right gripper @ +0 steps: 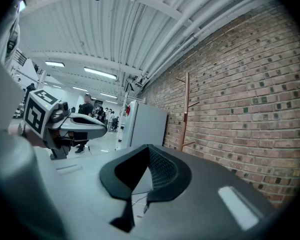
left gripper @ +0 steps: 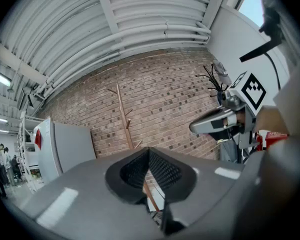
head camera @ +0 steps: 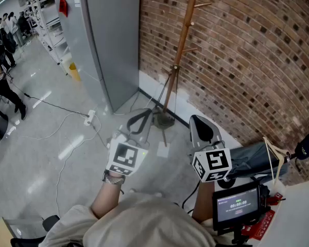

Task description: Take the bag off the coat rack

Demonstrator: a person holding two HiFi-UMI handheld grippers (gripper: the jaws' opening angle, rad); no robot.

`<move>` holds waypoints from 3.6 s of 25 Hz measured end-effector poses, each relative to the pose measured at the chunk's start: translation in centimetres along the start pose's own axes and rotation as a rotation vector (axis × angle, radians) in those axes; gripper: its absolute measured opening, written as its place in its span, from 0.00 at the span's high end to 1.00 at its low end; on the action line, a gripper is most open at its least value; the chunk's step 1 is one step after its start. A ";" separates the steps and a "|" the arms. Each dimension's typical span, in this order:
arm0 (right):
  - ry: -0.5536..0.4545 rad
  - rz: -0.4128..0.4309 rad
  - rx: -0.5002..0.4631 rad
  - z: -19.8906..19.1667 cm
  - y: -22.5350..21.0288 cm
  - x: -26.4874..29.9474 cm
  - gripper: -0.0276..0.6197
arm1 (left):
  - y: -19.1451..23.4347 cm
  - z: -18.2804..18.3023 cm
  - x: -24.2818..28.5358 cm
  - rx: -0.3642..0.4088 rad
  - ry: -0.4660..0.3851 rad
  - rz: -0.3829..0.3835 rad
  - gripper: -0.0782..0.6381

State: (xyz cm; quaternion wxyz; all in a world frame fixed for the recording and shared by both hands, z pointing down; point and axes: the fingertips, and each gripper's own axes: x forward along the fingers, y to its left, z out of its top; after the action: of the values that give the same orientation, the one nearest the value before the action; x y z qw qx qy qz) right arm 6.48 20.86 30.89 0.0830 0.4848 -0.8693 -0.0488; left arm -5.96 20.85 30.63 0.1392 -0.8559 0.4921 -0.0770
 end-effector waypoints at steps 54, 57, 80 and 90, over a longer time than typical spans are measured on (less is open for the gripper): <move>-0.059 0.048 0.101 -2.5 -13.2 17.0 0.95 | 8.0 -7.5 21.1 -0.049 0.060 -0.090 0.89; -0.049 0.027 0.104 -2.7 -14.1 19.4 0.95 | 9.6 -8.3 22.9 -0.055 0.064 -0.104 0.89; 0.243 -0.032 0.085 -11.9 -17.2 31.1 0.85 | 11.9 -17.5 33.3 -0.120 0.196 -0.330 0.83; 0.342 0.072 0.090 -17.5 -16.7 33.5 0.78 | 9.7 -23.7 34.9 -0.207 0.313 -0.368 0.73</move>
State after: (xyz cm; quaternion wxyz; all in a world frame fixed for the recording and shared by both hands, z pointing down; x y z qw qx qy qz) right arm 6.49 -16.49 48.53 0.2096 0.4580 -0.8605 0.0766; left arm -2.68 -17.76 49.88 -0.0434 -0.9184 0.3489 -0.1815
